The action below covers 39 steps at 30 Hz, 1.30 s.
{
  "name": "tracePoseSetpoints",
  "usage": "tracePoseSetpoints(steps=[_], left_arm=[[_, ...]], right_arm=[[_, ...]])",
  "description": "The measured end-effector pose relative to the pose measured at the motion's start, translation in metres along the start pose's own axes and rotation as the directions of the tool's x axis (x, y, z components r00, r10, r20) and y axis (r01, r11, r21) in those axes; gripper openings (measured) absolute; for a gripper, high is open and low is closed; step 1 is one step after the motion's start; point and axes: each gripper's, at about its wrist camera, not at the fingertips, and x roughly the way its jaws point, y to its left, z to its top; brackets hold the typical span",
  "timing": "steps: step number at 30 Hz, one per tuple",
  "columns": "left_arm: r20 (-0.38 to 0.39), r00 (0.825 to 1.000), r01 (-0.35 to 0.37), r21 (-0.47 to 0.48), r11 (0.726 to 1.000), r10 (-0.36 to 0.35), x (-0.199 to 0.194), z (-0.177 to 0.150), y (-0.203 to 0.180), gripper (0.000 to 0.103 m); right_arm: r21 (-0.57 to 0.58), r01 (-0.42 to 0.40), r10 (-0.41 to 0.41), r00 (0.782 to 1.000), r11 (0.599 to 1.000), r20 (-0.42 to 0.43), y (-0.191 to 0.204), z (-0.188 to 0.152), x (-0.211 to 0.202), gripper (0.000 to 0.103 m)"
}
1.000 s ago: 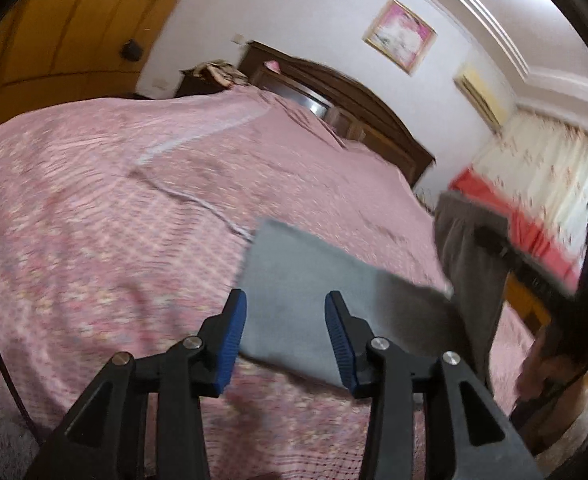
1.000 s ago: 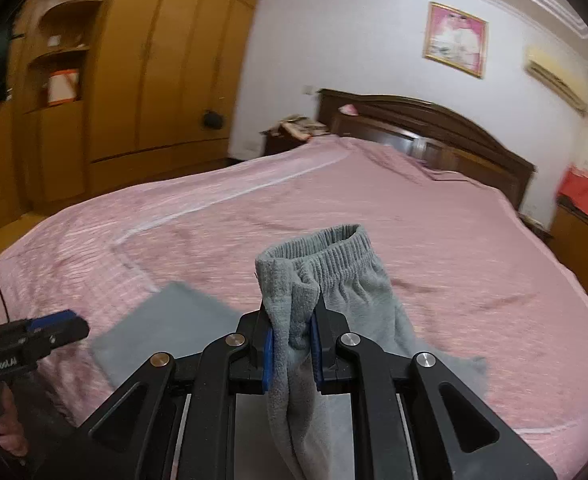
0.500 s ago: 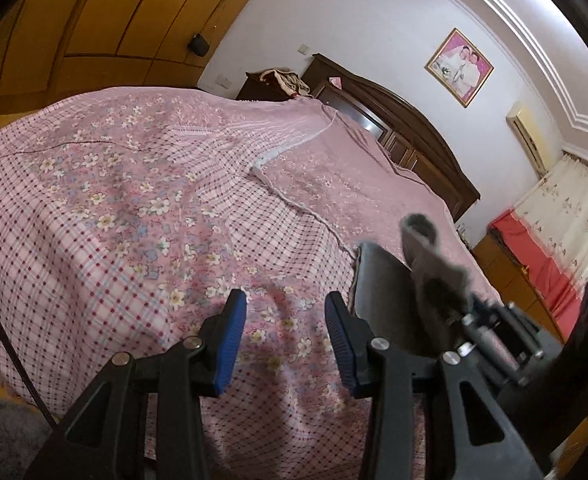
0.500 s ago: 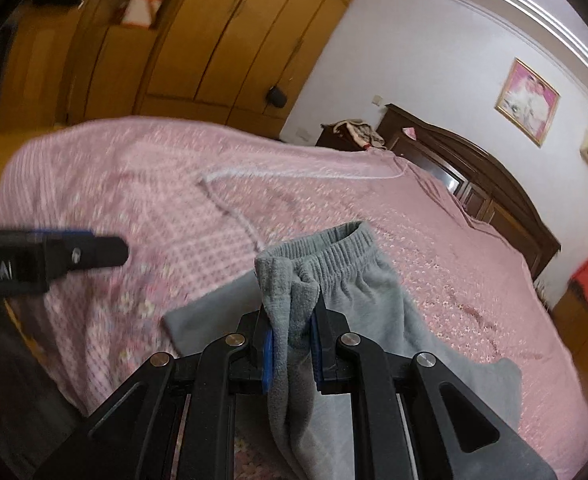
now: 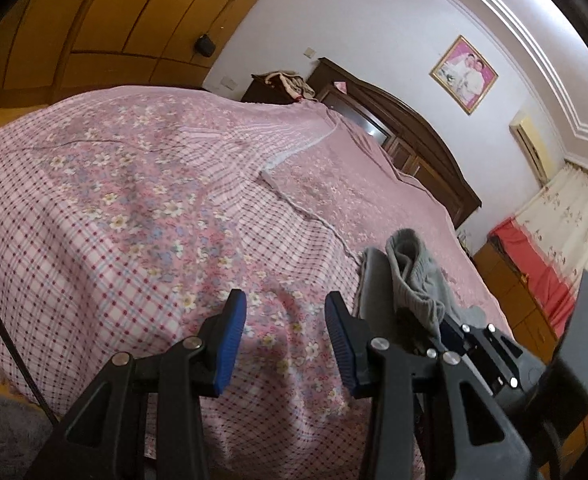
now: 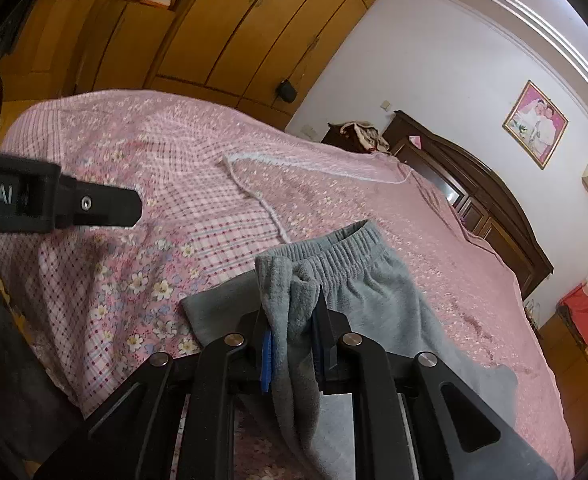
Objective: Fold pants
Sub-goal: 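Lower the waistband onto the bed with the right gripper beside the left gripper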
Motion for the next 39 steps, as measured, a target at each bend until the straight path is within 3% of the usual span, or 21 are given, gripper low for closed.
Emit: tracePoseSetpoints(steps=[12,18,21,23,24,26,28,35,39], left_arm=[[-0.019,1.0,0.01,-0.026,1.0,-0.01,0.002,-0.001,0.005,0.043],[-0.029,1.0,0.008,-0.035,0.999,-0.009,0.005,-0.002,0.006,0.043],[-0.047,0.999,-0.007,-0.047,0.999,0.004,0.01,-0.003,0.009,0.042],[-0.051,0.999,-0.003,-0.055,0.998,0.0,0.011,-0.003,0.011,0.042],[-0.046,0.999,0.0,-0.055,0.998,-0.003,0.01,-0.003,0.011,0.042],[-0.034,0.999,0.013,-0.055,0.998,-0.015,0.008,-0.002,0.009,0.042],[-0.026,1.0,0.009,-0.045,0.999,-0.01,0.007,-0.002,0.007,0.042],[-0.008,1.0,0.021,0.006,1.0,-0.021,0.006,0.0,-0.013,0.042],[-0.006,0.999,0.035,0.124,0.992,-0.035,0.011,-0.002,-0.041,0.042]], right_arm=[[-0.028,0.002,-0.002,1.0,1.0,0.022,0.009,0.0,-0.001,0.017],[-0.043,-0.042,0.041,0.999,0.998,-0.028,0.014,-0.006,0.011,0.018],[-0.028,-0.058,0.057,0.998,0.998,-0.016,0.012,-0.005,0.009,0.023],[0.004,-0.108,0.107,0.994,0.994,0.038,0.007,-0.006,-0.001,0.035],[0.022,-0.18,0.178,0.98,0.983,0.085,0.004,-0.007,-0.011,0.043],[0.04,-0.244,0.234,0.957,0.969,0.174,0.001,-0.009,-0.033,0.046],[0.052,-0.25,0.234,0.948,0.967,0.216,-0.003,-0.011,-0.05,0.047],[0.202,-0.323,0.292,0.941,0.925,0.169,-0.047,-0.023,-0.047,0.047],[0.164,-0.345,0.327,0.936,0.924,0.127,-0.049,-0.022,-0.028,0.045]])
